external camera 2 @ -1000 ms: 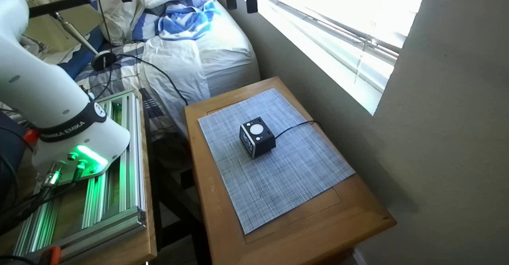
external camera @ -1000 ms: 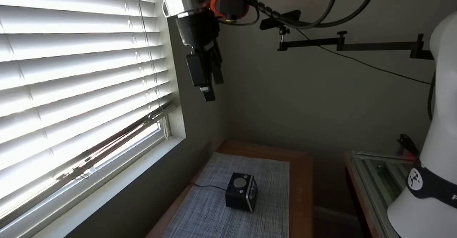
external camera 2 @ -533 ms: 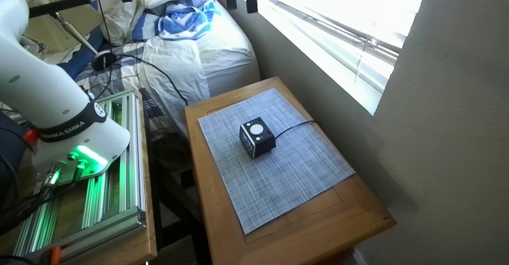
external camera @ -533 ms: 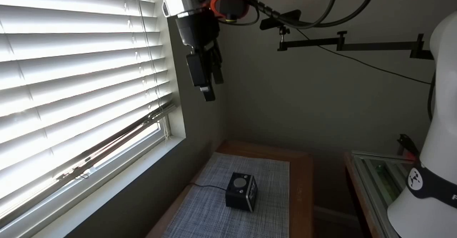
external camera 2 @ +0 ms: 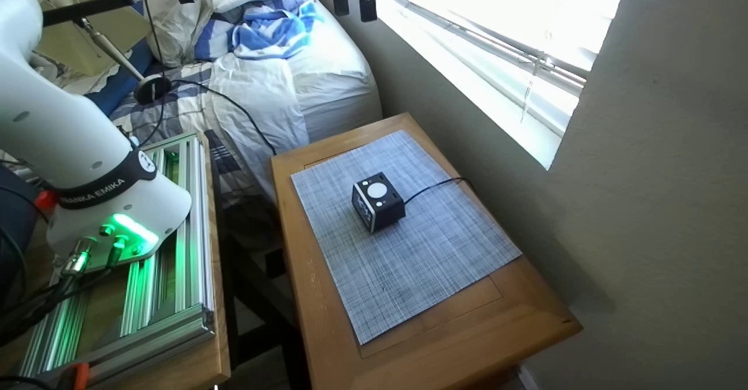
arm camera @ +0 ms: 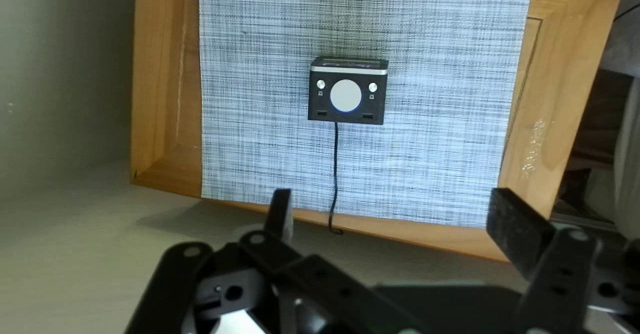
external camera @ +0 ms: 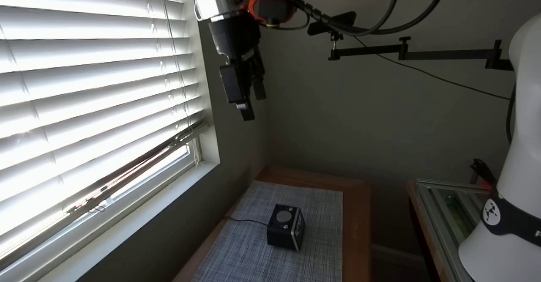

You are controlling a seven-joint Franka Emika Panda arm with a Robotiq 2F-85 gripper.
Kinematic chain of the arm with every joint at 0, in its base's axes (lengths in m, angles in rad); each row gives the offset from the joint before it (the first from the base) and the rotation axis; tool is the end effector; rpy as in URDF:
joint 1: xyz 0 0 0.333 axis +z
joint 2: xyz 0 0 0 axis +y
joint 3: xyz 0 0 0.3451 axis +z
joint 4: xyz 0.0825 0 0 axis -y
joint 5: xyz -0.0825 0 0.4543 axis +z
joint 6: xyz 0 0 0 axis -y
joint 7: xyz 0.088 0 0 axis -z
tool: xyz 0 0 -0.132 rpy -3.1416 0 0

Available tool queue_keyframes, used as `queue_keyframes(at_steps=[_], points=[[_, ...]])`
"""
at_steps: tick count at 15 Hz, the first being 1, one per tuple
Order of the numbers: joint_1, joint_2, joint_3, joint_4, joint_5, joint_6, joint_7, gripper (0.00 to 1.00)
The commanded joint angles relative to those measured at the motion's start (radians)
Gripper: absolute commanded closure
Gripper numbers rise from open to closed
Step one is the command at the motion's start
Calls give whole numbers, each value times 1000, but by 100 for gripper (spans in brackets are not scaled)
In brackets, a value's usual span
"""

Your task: Turn the alarm clock to the right

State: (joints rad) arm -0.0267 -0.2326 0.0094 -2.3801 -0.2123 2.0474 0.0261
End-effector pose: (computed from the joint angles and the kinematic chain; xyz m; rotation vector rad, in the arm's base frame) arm 0.5015 -0.0249 0.3706 2.9504 0.0936 -0.1467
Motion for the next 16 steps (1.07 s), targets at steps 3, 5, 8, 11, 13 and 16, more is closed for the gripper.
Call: queue_keyframes(at_steps=[3,5,8,11,13,16], points=[[-19,2,17,-75,-4,117,313,0],[-24,8,22,-114,-2,178,423,0],[-43,19,27,-178,-7,273,580,0],[-70,43,28,-239,-23,369,735,0],[-84,72,21,-268,-8,449,818,0],[-119,137,21,-297,-56,558,990,0]])
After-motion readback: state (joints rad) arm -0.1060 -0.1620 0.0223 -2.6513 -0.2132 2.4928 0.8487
